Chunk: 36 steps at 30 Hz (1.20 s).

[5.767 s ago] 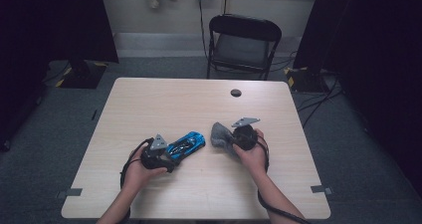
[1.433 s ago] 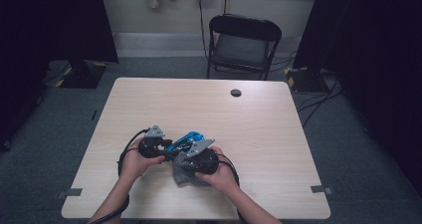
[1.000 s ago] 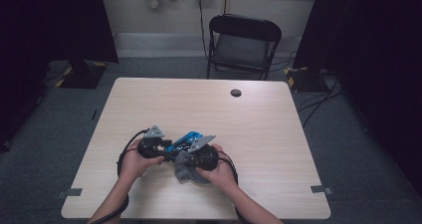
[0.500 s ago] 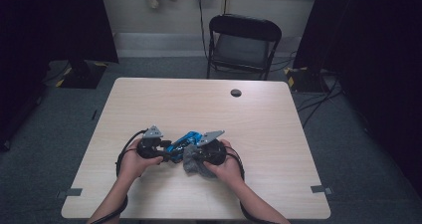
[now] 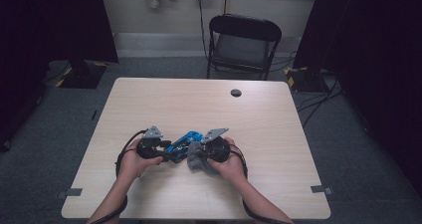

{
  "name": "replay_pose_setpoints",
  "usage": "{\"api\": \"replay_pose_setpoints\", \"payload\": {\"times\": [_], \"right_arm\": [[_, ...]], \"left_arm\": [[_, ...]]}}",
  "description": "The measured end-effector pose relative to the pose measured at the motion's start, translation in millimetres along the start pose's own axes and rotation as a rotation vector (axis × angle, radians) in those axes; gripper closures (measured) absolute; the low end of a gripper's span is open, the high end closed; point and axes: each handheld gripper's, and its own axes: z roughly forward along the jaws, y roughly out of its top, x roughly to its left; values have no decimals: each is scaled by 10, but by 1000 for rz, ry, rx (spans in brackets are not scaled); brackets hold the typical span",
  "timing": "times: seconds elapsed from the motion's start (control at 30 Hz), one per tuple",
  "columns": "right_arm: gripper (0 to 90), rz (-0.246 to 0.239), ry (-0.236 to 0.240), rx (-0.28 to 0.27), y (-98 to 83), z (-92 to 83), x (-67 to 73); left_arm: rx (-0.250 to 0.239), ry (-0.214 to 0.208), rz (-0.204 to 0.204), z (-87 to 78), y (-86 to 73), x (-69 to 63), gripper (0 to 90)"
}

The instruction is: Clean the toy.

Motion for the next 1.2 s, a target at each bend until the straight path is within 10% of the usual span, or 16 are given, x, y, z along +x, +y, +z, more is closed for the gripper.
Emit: {"api": "replay_pose_setpoints", "payload": {"times": [1.0,1.2], "right_arm": [[823,124,-118,13,-58,-146,-451],[827,132,-83,-24,-80,-265,-464]], "left_arm": [[6,8,10,-5,9,-9,458],[9,8,13,-4,15,-10,458]]}}
